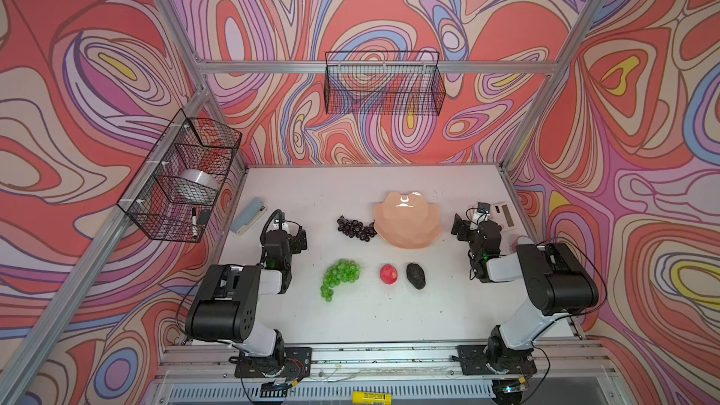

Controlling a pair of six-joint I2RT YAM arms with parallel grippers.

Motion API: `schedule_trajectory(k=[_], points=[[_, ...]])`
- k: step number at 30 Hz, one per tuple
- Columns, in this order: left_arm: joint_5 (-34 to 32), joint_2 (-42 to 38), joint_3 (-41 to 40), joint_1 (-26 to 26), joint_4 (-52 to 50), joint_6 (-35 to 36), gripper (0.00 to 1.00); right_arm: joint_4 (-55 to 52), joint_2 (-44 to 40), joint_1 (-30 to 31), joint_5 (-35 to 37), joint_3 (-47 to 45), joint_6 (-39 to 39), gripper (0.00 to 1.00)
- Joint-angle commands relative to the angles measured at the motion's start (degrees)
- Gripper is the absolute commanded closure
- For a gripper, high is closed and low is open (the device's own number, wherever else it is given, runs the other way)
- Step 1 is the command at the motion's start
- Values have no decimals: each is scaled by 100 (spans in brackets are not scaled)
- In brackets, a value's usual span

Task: Arrange fruit in a fruit bowl
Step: Pick up the fruit from the center of the table.

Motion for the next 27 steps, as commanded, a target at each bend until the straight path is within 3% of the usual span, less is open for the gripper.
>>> schedule_trajectory(k=[1, 27], points=[[-72, 62, 71, -39, 315, 104, 0, 94, 88, -32, 32, 92, -30, 1], [122, 58, 108, 22, 241, 115, 0, 85, 96, -30, 32, 100, -25, 2]])
